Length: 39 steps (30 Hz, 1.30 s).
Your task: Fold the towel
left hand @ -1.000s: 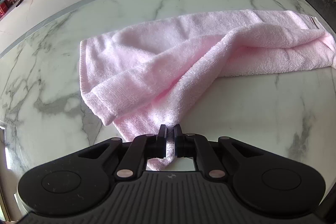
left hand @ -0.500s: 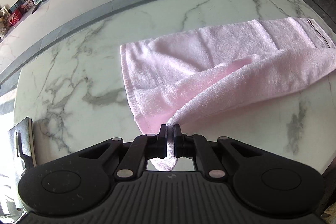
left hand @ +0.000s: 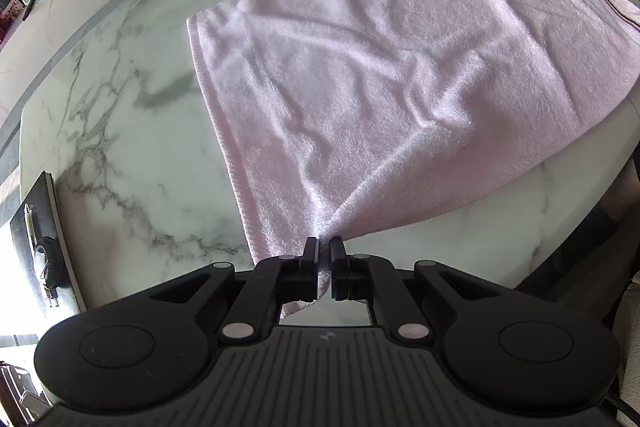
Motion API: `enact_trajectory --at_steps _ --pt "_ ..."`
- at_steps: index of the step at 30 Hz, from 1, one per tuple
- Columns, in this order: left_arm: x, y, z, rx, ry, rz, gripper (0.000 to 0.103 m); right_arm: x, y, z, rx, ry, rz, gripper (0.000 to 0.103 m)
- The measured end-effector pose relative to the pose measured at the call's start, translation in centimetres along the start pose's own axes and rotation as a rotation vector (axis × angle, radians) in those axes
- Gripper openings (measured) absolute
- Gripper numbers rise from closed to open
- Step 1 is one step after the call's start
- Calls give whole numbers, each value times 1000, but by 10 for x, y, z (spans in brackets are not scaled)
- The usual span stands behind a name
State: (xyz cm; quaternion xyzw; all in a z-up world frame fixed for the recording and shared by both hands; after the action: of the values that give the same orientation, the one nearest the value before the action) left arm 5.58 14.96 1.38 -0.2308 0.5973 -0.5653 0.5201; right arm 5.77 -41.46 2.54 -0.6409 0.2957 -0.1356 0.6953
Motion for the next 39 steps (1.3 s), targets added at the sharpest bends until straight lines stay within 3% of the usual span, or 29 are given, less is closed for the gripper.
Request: enact_trajectory --at_steps 3,9,14,17,21,28,39 --pt "0 2 -4 -19 9 -2 16 4 2 3 -23 -6 12 14" --pt "-10 -16 0 36 -25 6 35 -5 -22 5 20 -48 10 22" --pt "6 -27 26 127 -24 8 36 -15 -27 30 139 -79 -61 22" --pt "40 -25 45 158 13 -27 36 -22 -16 51 206 -99 -97 22" --pt "84 -17 61 177 68 -78 36 -31 12 84 279 -102 -54 22" --pt "134 6 64 150 108 -149 36 -47 44 110 301 -113 -1 22" --pt "146 11 43 156 97 -158 36 -50 65 103 289 -91 26 25"
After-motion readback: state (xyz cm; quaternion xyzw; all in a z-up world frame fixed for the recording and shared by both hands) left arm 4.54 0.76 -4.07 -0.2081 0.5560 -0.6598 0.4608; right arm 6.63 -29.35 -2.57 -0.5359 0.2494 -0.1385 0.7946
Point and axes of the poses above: each gripper's, at about its wrist camera, not at the fingertips, and y roughly the way its jaws point, x to its right, z to its top, the point moved 4 cm from there along y, roughly the way its jaws point, and after that the axes turned 15 degrees about z, right-handed, at the moved point
